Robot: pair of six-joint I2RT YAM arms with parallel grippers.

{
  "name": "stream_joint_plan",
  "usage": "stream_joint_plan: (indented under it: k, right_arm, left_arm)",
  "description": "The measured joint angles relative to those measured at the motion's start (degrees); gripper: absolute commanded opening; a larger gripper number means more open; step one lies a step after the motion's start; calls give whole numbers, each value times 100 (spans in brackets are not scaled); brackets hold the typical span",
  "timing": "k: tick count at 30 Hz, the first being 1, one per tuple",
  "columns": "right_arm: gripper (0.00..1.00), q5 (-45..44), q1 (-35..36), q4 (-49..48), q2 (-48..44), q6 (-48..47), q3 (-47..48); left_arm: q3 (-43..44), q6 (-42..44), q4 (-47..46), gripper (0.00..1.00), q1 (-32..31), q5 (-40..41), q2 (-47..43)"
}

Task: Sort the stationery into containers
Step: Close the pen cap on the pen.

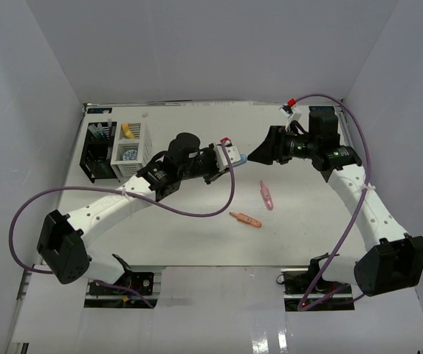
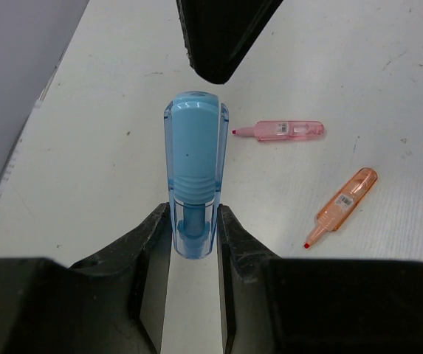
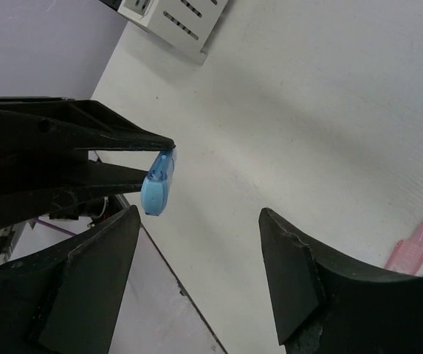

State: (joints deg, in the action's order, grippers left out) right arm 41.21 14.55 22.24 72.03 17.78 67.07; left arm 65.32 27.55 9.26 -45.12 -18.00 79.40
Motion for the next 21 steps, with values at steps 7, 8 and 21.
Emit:
stream_joint_plan:
  k: [7,8,21]
  right_arm:
    - [69,-33,131,-4,35,4,109]
    - [69,-35,142,-7,46,7,109]
    - [62,-114,466,-31,374,151,109]
  left_arm:
    - [186,125,179,0,0,-26,227]
    - [208,142,210,0,0,-28,258]
    - [387,317,361,0,0,-28,293]
